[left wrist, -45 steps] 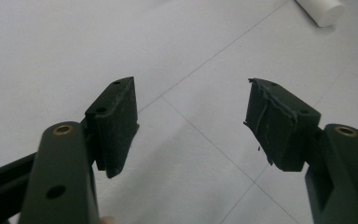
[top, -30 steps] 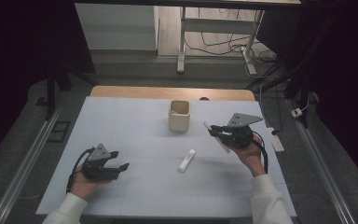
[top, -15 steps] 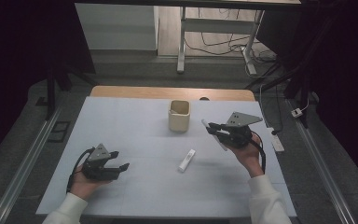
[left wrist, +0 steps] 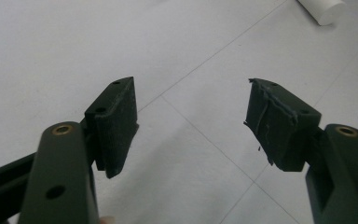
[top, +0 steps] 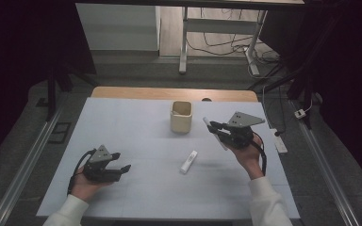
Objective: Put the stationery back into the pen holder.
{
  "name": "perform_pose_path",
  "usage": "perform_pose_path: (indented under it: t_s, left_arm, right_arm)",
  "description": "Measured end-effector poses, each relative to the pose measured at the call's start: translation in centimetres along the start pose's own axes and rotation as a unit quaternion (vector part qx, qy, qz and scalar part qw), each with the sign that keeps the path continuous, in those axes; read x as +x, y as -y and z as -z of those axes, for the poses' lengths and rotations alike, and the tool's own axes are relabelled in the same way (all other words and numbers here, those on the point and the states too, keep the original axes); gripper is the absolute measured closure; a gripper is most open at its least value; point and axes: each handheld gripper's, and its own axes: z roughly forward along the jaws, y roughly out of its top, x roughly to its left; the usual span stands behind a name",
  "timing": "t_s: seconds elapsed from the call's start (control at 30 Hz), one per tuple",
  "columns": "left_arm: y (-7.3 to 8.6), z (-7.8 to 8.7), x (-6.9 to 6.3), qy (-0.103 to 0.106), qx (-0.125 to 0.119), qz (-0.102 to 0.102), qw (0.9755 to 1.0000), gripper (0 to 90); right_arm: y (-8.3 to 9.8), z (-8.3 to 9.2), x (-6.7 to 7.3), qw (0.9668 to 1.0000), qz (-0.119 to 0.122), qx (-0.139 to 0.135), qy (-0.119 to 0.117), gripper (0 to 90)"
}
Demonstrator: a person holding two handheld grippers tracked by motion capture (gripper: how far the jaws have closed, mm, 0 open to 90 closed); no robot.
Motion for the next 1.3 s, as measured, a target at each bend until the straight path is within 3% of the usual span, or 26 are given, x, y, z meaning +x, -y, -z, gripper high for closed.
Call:
perform_pose_path:
  t_s: [0.43,0.77,1.0,1.3]
  left_arm:
    - [0.0,0.2,0.0,0.000,-0.004,0.003,1.0000,33.2]
    - [0.0,0.0,-0.1,0.003,-0.003,0.000,1.0000,33.1]
    - [0.0,0.0,-0.2,0.007,-0.002,-0.003,1.0000,33.1]
    - [0.0,0.0,-0.3,0.008,-0.002,-0.003,1.0000,33.1]
  right_arm:
    - [-0.9,-0.5,-0.1,0.9995,-0.011,-0.021,0.021,78.3]
    - [-2.3,-2.4,0.0,0.9991,-0.016,-0.033,0.019,78.3]
    - [-3.6,-3.0,-0.3,0.9968,-0.039,-0.063,0.029,78.3]
    - [-5.0,-3.6,-0.5,0.9957,-0.040,-0.077,0.030,78.3]
